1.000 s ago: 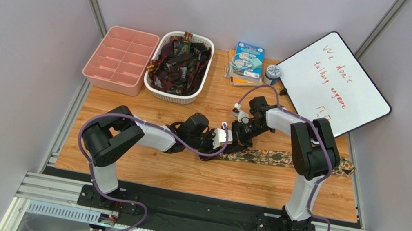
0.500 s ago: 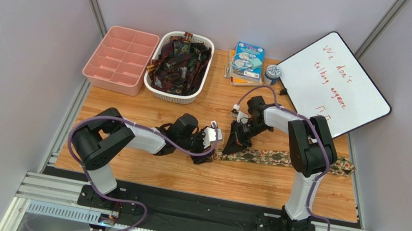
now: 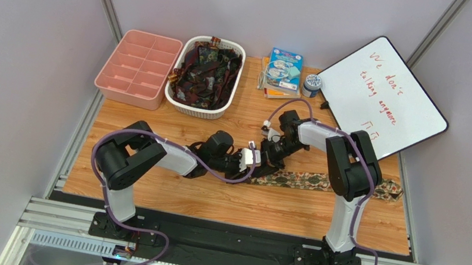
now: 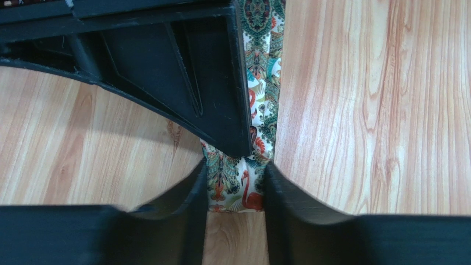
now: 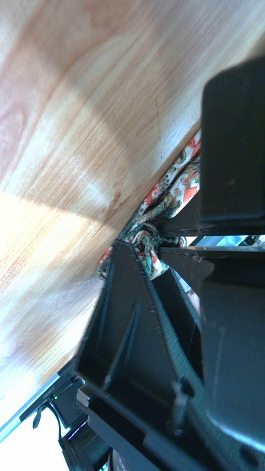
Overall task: Roll the ties
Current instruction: Close the tie at the center of the board.
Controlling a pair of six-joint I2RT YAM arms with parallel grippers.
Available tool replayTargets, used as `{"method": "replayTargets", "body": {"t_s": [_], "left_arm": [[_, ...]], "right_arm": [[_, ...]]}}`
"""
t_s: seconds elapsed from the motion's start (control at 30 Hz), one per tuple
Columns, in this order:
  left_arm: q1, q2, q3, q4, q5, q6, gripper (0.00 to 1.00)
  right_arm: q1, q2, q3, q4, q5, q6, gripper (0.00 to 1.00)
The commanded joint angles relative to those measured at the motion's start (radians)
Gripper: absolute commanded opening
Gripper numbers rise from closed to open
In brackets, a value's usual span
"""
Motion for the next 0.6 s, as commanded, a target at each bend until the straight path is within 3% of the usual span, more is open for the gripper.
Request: {"method": "replayTargets", "body": {"t_s": [0.0, 0.13, 0.57], "left_arm": [[-0.008, -0.004, 0.005, -0.134, -0.032, 0.035, 0.29], [-0.008, -0.017, -0.014, -0.164, -0.041, 0.027, 0.26], [-0.013, -0.009, -0.011, -0.188, -0.065, 0.038, 0.25]], "right_arm": [[0.011, 0.047, -0.022, 0.065, 0.163, -0.023, 0.09], [-0.011, -0.005, -0.025, 0.057, 0.134, 0.001, 0.34], [-0.066, -0.070, -0.031, 0.038, 0.030, 0.043, 0.38]]}}
